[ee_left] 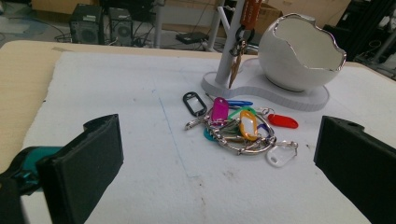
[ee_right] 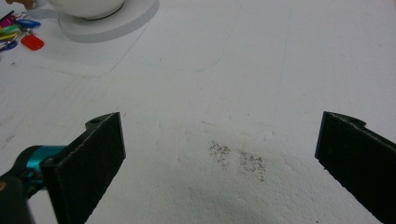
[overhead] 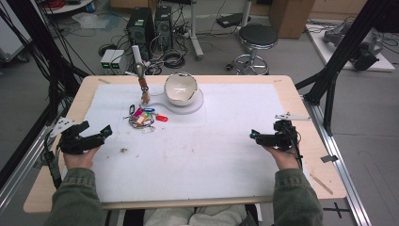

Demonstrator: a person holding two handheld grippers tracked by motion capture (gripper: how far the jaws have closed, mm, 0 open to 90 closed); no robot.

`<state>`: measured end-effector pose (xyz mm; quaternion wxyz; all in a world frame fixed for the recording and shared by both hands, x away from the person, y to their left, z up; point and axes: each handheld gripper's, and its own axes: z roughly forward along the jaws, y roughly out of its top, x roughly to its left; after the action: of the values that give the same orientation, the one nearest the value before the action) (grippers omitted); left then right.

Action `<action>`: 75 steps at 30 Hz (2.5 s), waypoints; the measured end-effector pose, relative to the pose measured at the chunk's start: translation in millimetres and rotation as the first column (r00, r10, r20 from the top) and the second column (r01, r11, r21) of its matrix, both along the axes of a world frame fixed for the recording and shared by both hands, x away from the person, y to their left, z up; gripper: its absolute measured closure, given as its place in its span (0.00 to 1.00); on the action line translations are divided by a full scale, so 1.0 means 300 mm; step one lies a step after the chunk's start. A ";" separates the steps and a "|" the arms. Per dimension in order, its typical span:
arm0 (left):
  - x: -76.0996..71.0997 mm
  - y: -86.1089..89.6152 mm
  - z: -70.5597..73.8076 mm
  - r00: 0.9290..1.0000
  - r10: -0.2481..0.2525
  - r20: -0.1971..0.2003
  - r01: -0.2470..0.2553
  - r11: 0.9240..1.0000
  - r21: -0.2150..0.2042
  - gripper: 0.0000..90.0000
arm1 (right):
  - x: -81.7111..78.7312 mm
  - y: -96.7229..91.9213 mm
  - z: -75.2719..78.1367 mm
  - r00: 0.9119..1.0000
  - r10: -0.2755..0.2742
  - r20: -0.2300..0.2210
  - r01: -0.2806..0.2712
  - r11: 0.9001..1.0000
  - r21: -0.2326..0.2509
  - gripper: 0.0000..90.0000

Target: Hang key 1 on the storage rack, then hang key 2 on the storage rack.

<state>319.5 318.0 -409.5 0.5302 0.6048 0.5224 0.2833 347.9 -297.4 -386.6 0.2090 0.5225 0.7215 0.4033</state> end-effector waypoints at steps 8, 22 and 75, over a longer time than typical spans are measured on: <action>-0.002 -0.004 -0.001 1.000 0.000 -0.004 0.000 1.000 -0.002 0.02 | -0.040 -0.010 -0.018 0.999 -0.001 0.055 0.002 1.000 -0.029 0.01; 0.035 -0.039 0.030 0.999 -0.032 -0.031 0.033 0.998 0.046 0.02 | -0.074 -0.033 -0.037 0.992 -0.051 0.120 0.052 0.999 -0.008 0.01; 0.355 -0.270 0.006 0.925 -0.116 -0.362 0.190 0.965 0.178 0.08 | -0.103 -0.037 -0.040 0.985 -0.031 0.172 0.035 0.999 -0.017 0.01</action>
<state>425.9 236.9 -407.7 0.3830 0.7370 0.5260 0.1828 316.9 -308.6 -398.7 0.2823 0.4956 0.6962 0.4360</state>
